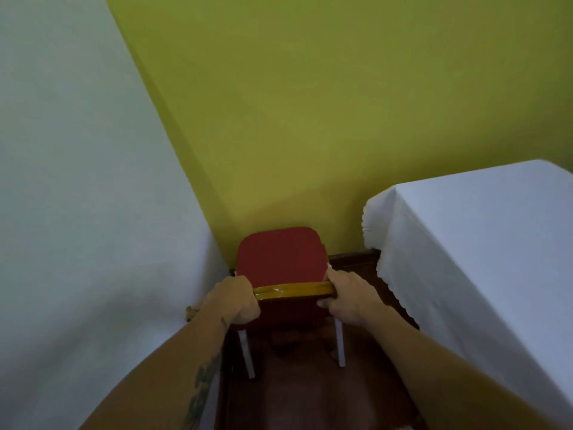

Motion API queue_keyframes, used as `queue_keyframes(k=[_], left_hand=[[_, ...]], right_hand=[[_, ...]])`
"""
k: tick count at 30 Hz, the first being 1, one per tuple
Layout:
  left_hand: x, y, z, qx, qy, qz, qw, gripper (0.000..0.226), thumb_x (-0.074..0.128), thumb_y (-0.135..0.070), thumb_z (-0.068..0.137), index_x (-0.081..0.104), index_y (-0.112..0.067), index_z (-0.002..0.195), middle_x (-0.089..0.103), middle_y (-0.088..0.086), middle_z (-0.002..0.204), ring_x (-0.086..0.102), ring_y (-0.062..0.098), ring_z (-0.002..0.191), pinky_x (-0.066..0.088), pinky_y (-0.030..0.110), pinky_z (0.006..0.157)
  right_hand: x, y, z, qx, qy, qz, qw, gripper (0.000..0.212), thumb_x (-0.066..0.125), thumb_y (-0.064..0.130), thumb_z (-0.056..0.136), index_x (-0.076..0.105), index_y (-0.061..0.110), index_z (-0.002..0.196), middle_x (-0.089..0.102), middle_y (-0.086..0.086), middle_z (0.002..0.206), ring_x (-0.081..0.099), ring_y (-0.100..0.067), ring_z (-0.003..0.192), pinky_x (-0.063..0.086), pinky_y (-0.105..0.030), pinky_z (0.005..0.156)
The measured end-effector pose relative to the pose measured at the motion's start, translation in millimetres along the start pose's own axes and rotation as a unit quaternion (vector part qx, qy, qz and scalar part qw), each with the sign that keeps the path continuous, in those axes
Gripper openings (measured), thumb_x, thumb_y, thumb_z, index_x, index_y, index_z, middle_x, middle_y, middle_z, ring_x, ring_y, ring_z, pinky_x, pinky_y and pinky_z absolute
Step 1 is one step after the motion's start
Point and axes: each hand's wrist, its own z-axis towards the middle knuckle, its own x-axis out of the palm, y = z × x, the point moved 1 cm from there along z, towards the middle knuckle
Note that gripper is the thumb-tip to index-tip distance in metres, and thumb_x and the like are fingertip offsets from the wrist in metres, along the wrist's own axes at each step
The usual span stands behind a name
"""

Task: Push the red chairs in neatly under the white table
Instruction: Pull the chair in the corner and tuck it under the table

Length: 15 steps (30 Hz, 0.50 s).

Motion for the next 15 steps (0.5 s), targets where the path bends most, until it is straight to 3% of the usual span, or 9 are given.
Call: queue_keyframes(k=[3,7,12,15], left_hand=[[7,2,-3,0.008,0.002,-0.041,0.999,0.027,0.057,-0.023,0.066,0.068,-0.016,0.090,0.068,0.005,0.088,0.068,0.025,0.080,0.061,0.038,0.075],[6,9,-5,0.036,0.007,-0.042,0.998,0.038,0.054,-0.022,0.063,0.069,-0.019,0.097,0.067,0.005,0.094,0.067,0.026,0.086,0.061,0.044,0.082],[11,25,-25,0.086,-0.015,-0.035,0.996,0.036,0.057,-0.015,0.067,0.071,-0.026,0.099,0.068,0.000,0.091,0.066,0.023,0.085,0.059,0.045,0.084],[16,31,-28,0.094,-0.042,-0.015,0.995,0.042,0.056,-0.020,0.061,0.070,-0.033,0.098,0.065,-0.004,0.095,0.063,0.026,0.094,0.052,0.057,0.090]], right_hand=[[-1,6,-6,0.003,0.010,-0.030,1.000,0.036,0.067,0.046,0.089,0.051,0.027,0.113,0.057,0.001,0.119,0.053,-0.026,0.112,0.049,-0.045,0.091],[-4,21,-23,0.010,0.018,-0.084,0.996,0.029,0.065,0.043,0.092,0.044,0.027,0.105,0.059,-0.002,0.121,0.058,-0.029,0.114,0.048,-0.043,0.090],[12,46,-57,0.011,-0.002,-0.196,0.981,0.037,0.061,0.042,0.092,0.050,0.020,0.120,0.063,-0.008,0.123,0.063,-0.033,0.110,0.043,-0.038,0.078],[23,61,-76,0.017,-0.009,-0.240,0.971,0.035,0.060,0.036,0.092,0.051,0.018,0.121,0.065,-0.010,0.122,0.064,-0.034,0.109,0.038,-0.038,0.075]])
